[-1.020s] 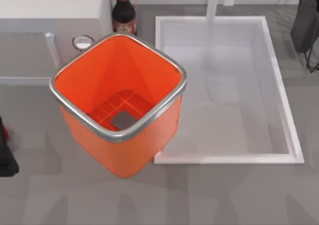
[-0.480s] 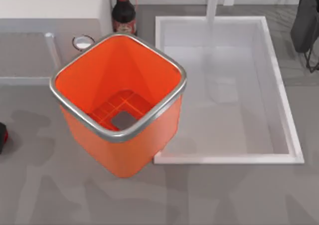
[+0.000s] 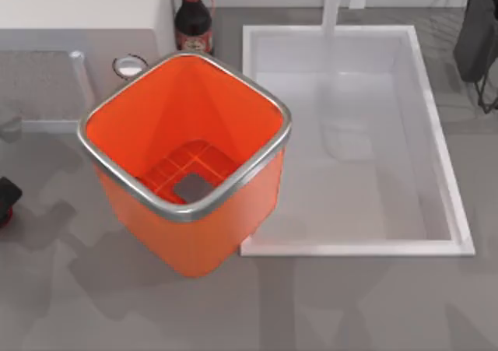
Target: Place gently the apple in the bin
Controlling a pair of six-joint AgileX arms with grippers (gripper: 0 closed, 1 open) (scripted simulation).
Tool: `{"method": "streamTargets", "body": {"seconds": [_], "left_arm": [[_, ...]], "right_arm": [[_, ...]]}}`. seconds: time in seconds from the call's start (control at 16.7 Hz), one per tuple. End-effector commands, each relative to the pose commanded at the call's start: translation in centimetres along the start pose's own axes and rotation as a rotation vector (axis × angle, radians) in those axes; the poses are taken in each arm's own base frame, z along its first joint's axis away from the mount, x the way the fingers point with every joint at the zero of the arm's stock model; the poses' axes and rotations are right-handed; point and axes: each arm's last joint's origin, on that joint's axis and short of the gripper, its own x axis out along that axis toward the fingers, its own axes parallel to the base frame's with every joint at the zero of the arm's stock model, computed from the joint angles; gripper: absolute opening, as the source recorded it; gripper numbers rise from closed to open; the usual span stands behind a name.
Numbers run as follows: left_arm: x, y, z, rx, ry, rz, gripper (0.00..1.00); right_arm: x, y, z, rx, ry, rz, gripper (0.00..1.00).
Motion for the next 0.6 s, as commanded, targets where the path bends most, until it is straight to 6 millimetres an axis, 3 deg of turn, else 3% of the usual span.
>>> {"method": "streamTargets", "body": {"seconds": [0.3, 0.6], "left_arm": [[2.0, 2.7, 2.2, 0.166, 0.115, -0.088, 1.0], [2.0, 3.0, 2.5, 0.184, 0.12, -0.087, 1.0]], "right_arm": [[0.0, 0.0, 0.0, 0.0, 0.0, 0.0, 1.0], [0.0, 0.0, 0.0, 0.0, 0.0, 0.0, 1.0]]}}
